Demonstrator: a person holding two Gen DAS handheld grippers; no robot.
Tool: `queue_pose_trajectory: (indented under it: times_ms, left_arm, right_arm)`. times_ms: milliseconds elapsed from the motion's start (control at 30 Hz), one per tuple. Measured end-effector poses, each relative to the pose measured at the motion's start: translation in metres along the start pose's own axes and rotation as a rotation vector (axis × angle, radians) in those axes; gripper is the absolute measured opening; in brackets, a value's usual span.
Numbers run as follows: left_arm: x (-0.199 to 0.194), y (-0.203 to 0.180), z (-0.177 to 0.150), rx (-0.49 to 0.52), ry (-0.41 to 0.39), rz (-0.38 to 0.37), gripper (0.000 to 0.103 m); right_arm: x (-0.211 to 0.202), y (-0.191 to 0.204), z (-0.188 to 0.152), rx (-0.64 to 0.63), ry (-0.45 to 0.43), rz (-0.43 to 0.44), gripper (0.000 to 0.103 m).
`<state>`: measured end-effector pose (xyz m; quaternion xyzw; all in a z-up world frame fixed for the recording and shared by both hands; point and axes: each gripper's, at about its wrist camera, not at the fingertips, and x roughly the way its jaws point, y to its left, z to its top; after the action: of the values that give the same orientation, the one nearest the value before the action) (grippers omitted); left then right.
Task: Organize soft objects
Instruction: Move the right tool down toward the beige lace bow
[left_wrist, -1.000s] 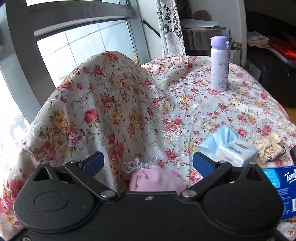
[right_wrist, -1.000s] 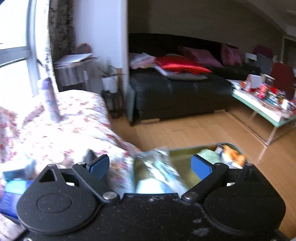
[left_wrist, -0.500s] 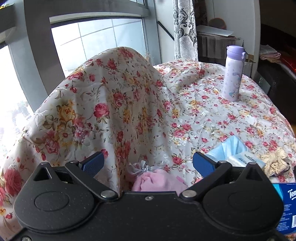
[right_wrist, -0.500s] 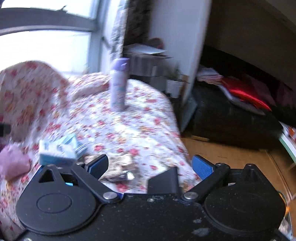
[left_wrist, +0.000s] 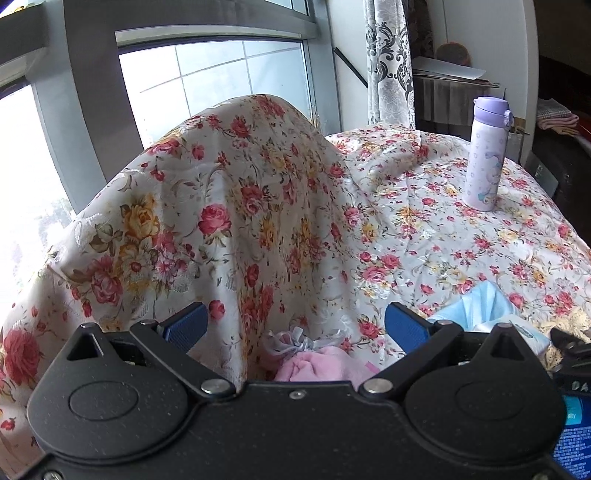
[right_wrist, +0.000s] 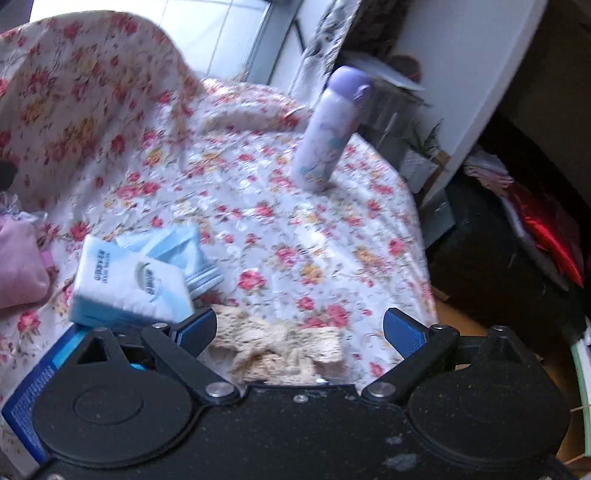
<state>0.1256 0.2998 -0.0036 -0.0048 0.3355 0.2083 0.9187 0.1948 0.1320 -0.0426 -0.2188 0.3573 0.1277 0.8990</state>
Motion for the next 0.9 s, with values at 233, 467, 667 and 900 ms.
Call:
queue_pose_trajectory:
  times_ms: [233,467,667,900]
  left_arm:
    - [0.001,0.0,0.0,-0.01,-0.002,0.001,0.099]
    - [0.003,0.002,0.0,-0.021,0.003,0.005,0.099]
    - [0.005,0.001,-0.001,-0.012,0.006,-0.001,0.099]
    - [0.006,-0.001,-0.001,-0.009,0.008,0.002,0.099]
  right_arm:
    - [0.001,0.017,0.017,0.038,-0.006,0.174,0.097]
    - [-0.002,0.036,0.021,0.027,-0.022,0.154,0.097]
    - [0.012,0.005,0.014,0.162,0.091,0.084,0.099]
    - [0.046,-0.018,0.007,0.27,0.263,0.136,0.102]
